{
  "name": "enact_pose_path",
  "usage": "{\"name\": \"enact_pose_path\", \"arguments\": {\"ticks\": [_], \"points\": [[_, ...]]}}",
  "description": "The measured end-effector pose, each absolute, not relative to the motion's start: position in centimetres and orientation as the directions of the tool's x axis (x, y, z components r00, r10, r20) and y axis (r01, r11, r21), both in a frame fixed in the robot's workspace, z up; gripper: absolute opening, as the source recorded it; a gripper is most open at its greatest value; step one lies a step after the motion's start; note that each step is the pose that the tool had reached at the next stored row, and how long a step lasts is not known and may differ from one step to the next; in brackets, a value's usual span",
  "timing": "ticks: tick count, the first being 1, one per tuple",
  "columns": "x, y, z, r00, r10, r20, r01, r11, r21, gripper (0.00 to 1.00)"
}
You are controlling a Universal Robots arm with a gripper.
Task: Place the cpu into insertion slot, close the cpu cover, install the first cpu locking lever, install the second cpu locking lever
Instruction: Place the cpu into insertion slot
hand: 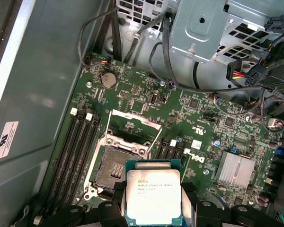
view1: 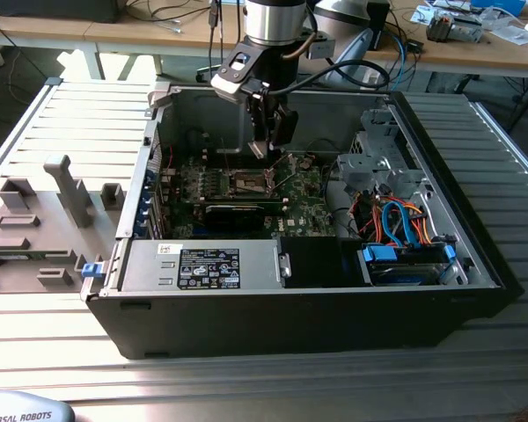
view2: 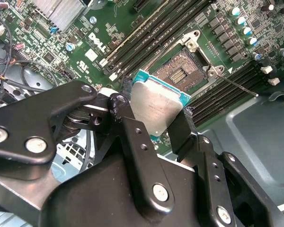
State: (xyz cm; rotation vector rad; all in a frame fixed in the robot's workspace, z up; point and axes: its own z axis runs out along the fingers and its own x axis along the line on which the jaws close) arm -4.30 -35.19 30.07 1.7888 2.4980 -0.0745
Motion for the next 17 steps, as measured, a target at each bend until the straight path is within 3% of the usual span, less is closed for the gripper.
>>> {"name": "enact_pose_path", "arguments": {"ticks": [17], "points": [[-4.30, -35.19, 30.02, -0.295, 0.951, -0.089, 0.955, 0.296, -0.001, 0.54]]}}
